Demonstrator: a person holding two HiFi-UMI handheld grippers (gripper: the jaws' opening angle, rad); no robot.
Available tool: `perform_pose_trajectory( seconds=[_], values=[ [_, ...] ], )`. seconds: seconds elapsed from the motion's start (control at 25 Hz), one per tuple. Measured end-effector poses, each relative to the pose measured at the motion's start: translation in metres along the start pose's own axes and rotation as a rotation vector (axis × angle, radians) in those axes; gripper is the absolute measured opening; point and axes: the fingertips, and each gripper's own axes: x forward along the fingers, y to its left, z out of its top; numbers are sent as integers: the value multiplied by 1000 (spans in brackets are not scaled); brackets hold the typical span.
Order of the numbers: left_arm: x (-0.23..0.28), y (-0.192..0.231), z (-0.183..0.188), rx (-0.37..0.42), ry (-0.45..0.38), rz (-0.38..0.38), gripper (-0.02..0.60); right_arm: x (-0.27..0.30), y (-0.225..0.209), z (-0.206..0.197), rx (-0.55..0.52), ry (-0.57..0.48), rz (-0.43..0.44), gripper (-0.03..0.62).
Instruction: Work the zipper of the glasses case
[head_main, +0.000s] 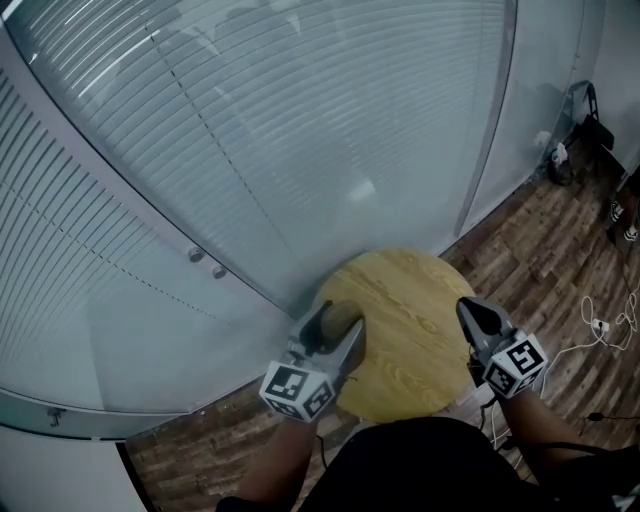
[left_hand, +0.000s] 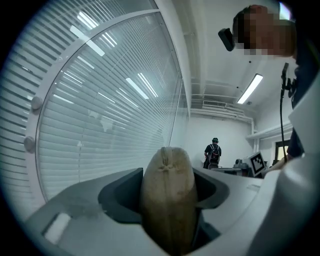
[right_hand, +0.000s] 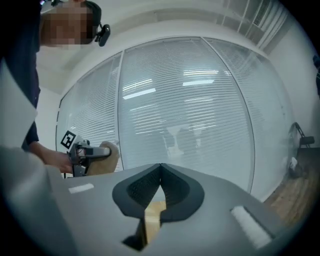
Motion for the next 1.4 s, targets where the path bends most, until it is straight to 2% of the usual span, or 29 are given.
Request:
perform_pose_trajectory(
  seconds=[0.16, 0.36, 0.76, 1.4],
  values=[
    [-5, 6, -18, -29, 6, 32, 291, -6, -13, -8, 25, -10, -64, 8],
    [-13, 16, -29, -5, 6, 91, 293, -4, -13, -31, 55, 5, -65, 8],
    [-9, 18, -48, 14, 51, 91, 293, -11, -26, -50, -1, 28, -101, 6],
    [-5, 24, -49, 22, 83, 84, 293, -10, -31, -48, 18, 0, -118, 6]
  ],
)
